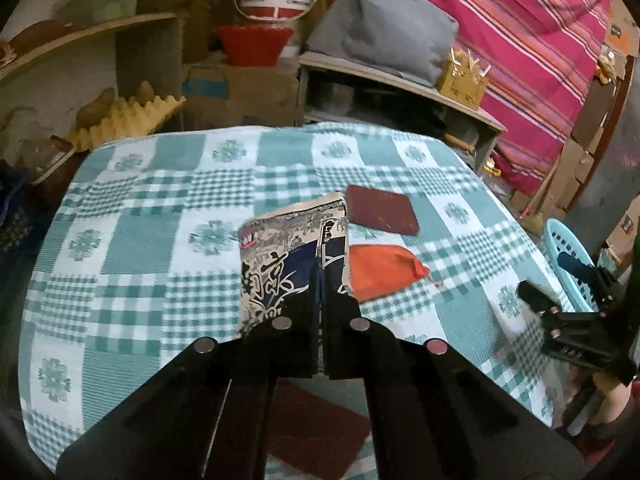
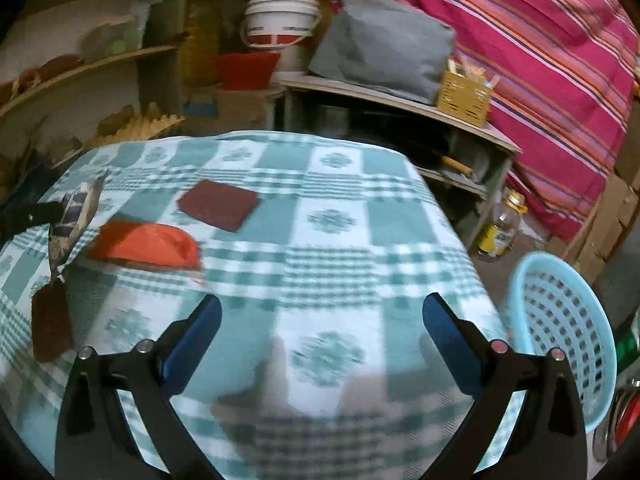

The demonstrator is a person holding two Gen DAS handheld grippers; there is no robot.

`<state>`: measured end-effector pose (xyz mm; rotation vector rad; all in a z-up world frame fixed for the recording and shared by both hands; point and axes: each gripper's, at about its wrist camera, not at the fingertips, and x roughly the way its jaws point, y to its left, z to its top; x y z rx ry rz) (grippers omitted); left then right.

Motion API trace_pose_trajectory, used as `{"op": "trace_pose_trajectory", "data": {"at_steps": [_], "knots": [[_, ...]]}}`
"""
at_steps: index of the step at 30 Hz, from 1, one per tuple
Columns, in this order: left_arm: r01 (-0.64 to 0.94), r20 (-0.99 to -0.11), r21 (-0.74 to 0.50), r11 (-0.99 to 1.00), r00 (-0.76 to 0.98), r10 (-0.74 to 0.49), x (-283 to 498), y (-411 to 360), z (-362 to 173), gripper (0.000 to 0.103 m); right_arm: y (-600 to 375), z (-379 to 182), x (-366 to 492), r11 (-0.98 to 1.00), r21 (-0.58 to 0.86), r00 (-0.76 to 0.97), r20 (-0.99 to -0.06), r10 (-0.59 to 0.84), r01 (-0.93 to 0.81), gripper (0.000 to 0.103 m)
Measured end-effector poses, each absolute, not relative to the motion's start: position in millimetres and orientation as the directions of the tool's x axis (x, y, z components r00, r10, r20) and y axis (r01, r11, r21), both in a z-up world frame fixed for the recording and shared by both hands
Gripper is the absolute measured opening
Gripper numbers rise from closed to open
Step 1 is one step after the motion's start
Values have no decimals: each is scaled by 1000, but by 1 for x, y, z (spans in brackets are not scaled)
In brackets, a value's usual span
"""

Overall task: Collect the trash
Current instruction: 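Grasp the orange plastic bag with the right tool while the left tool holds the snack bag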

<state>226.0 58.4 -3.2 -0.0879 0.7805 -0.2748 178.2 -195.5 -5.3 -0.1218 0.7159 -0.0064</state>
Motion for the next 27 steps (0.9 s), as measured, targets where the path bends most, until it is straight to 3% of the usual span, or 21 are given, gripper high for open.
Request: {"op": "trace_pose_trajectory", "data": {"at_steps": [3,13,21,22,24,25,27], "knots": [[196,-672,-146,970,700,-243,227,66,-1,0,-173,-5,190,990,-119,749,-662,-23,-76,98],[112,-666,-213,971,710,-228,241,106,-2,0,-117,-29,243,981,-87,671,-740,51,-171,96],[88,-673,-234,968,704,-227,244,117,-7,0,-100,-51,259,972,-44,598,-795,107,-232,51],[89,-673,-233,968,704,-227,245,116,-7,0,-101,-51,259,970,-32,594,-795,120,-240,40],[88,-673,-234,968,704,-227,245,116,-7,0,-99,-51,258,969,-23,590,-796,132,-247,31],[88,-674,-235,968,703,-228,245,116,-7,0,-100,-50,257,968,-23,592,-795,135,-251,19],[90,-671,-236,968,705,-229,245,116,-7,0,-104,-47,256,967,4,589,-792,159,-255,17]]}}
